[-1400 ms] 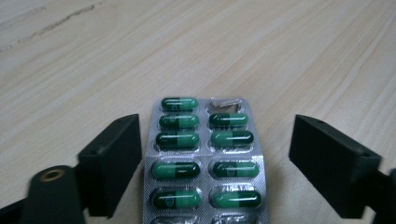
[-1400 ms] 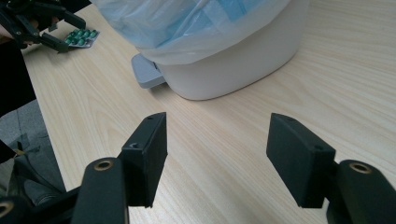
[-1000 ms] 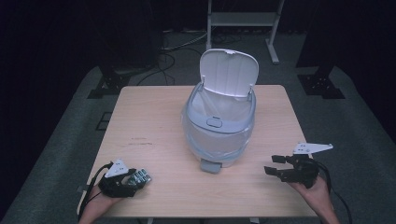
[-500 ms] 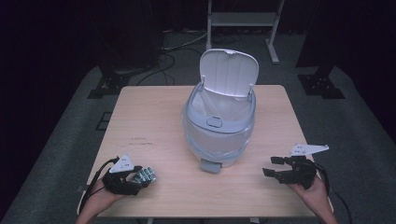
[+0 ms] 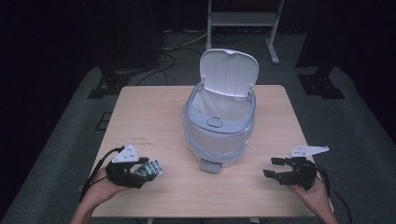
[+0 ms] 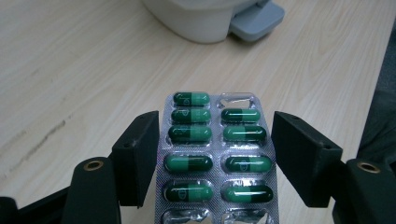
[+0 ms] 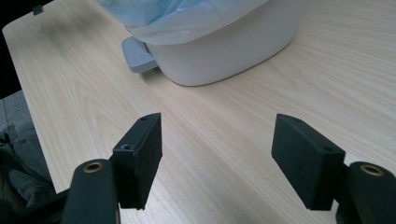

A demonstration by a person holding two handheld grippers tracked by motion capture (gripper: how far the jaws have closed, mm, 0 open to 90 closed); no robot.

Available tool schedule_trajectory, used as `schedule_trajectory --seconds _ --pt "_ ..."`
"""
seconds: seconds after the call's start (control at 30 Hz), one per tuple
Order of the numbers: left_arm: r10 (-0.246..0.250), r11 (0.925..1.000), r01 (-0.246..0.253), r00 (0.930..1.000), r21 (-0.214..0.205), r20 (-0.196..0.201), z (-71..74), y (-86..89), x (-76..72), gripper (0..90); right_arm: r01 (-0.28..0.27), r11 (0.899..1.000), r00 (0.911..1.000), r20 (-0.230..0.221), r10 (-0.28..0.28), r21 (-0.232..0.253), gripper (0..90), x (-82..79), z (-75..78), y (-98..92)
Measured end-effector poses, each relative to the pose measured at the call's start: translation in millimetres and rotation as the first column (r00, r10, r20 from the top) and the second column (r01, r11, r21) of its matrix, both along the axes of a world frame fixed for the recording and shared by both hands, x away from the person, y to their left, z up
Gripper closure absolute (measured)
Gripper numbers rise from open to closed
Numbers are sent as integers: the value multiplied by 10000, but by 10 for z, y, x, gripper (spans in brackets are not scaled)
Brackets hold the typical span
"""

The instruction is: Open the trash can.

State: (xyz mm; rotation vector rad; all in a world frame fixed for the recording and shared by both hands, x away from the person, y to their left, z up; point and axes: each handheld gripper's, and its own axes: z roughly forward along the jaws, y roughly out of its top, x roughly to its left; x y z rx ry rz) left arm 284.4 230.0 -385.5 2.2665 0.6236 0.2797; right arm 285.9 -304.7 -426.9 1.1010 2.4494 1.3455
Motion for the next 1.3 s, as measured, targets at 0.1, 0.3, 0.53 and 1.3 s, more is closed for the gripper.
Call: schedule_trajectory --seconds 0.1,0.3,0.53,1.3 --pt "-82 9999 82 10000 67 -12 79 -40 37 333 20 10000 10000 12 -20 9 320 -6 2 -13" --pt "-378 9993 379 9993 20 -60 245 -111 115 333 8 10000 10000 13 -8 -53 314 -12 -2 -15" --pt "-470 9988 470 9989 -112 6 393 -163 180 333 -70 9999 10000 52 70 -153 314 -11 -4 11" --pt "-731 9973 727 9969 126 296 854 -291 265 333 -185 9997 9998 -46 184 -137 312 -24 -24 2"
